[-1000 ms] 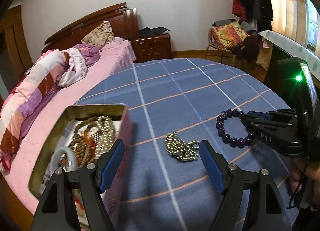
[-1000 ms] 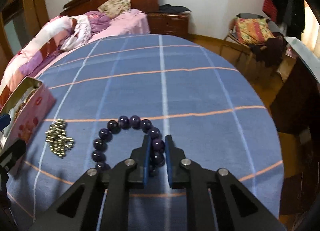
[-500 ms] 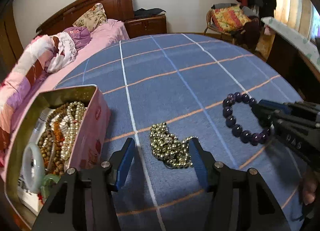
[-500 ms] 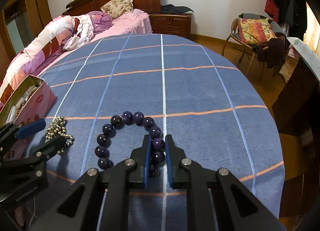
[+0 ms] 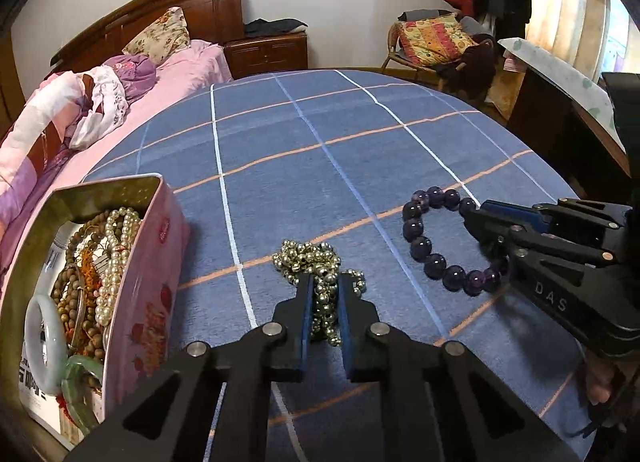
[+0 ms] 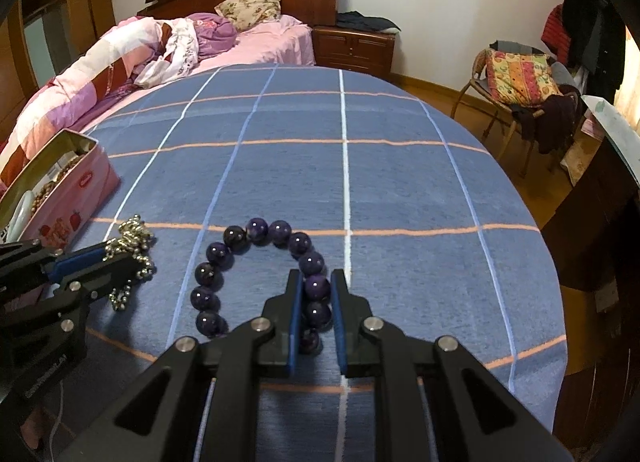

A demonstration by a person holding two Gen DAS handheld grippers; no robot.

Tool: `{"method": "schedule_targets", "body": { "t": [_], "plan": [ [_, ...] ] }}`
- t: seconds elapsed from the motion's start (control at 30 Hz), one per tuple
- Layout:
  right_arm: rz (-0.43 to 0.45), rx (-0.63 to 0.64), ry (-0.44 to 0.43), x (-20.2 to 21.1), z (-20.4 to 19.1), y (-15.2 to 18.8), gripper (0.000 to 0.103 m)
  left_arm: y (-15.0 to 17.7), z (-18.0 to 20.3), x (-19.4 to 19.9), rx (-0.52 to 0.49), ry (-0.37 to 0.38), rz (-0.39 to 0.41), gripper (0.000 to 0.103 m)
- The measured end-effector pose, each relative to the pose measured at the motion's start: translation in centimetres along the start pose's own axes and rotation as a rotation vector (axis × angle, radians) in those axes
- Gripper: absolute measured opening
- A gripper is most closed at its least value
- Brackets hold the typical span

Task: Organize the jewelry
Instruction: 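Grasp the silver bead cluster with the left gripper while the right gripper grasps the purple bracelet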

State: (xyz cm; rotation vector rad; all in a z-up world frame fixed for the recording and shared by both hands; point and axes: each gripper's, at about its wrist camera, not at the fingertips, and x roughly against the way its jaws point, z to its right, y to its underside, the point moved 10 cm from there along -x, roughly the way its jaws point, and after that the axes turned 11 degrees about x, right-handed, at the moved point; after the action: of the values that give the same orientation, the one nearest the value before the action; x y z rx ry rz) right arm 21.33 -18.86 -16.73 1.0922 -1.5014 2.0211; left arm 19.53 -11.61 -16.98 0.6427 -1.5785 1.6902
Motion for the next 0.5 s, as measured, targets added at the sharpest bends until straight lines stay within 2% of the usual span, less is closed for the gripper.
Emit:
{"method": "schedule_targets", "body": {
  "t": [0.2,0.5],
  "plan": [
    [0.032,-0.008,-0.025,0.5,0.0,-0.2,0.016,-0.1,0.0,0.1,0.005,-0.001,0.004,0.009],
    [0.092,-0.005,-0.022,1.4,-0.2,-0.8,0.016,-0.6,-0.3,1.0,0.017,-0.012,0.053,0.009]
  ]
}}
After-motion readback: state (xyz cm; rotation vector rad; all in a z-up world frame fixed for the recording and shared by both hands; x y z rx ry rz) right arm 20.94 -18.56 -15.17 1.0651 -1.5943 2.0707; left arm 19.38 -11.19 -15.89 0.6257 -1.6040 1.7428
